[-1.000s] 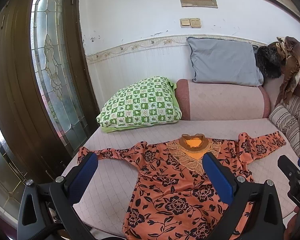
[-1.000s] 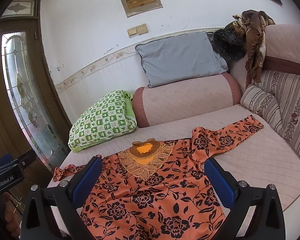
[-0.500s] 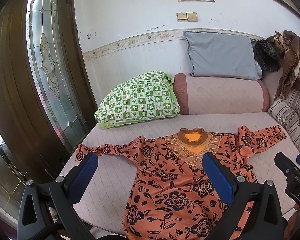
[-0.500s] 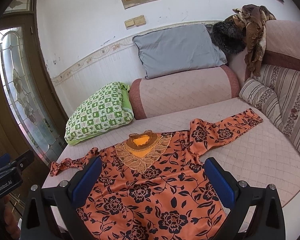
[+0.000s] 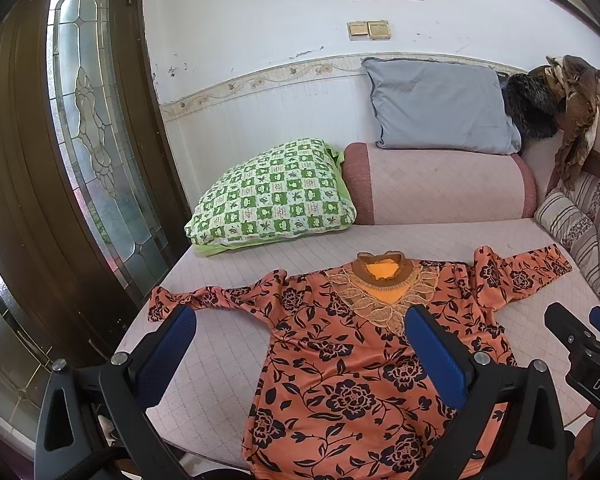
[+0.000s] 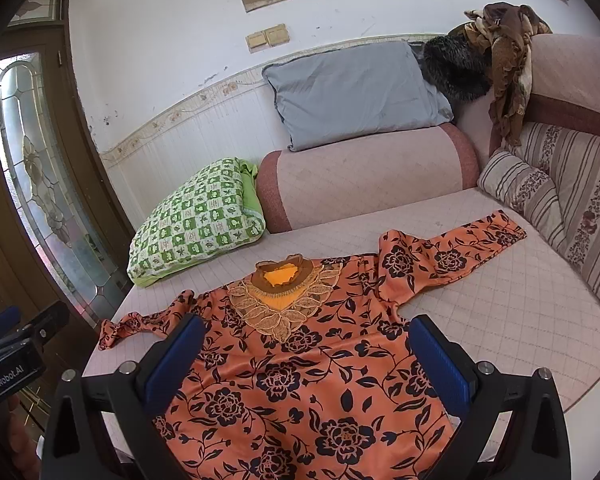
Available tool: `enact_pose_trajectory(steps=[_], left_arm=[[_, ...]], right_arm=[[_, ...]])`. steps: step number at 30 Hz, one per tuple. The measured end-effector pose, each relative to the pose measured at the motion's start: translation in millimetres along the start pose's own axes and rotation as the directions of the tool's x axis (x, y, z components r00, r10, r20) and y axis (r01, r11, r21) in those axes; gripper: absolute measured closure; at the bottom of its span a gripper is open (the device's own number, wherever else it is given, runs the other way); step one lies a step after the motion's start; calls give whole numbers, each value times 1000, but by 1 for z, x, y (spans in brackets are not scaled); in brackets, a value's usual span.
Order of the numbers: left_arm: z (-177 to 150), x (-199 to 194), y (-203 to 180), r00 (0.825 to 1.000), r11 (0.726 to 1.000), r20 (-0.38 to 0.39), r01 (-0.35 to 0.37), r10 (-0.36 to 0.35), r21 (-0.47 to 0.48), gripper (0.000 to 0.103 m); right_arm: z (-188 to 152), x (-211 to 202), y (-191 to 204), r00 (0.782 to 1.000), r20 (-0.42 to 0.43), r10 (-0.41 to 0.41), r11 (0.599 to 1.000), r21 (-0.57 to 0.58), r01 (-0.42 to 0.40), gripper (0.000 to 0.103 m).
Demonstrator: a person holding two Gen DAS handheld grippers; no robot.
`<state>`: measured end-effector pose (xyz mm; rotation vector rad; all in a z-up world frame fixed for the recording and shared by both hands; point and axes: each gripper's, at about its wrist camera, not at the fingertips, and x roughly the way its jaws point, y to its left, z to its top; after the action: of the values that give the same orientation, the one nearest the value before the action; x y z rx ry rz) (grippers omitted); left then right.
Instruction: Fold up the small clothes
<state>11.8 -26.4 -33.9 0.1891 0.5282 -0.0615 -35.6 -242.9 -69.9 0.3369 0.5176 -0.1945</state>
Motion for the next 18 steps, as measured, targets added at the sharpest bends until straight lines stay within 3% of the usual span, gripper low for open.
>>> enact_pose_trajectory(steps=[18], left_arm=[[-7,4,-3,1000,1000,-8,6,-5,5,0]], right_arm=[[-3,7,-1,1000,-21,-1,1000,6,1,0]])
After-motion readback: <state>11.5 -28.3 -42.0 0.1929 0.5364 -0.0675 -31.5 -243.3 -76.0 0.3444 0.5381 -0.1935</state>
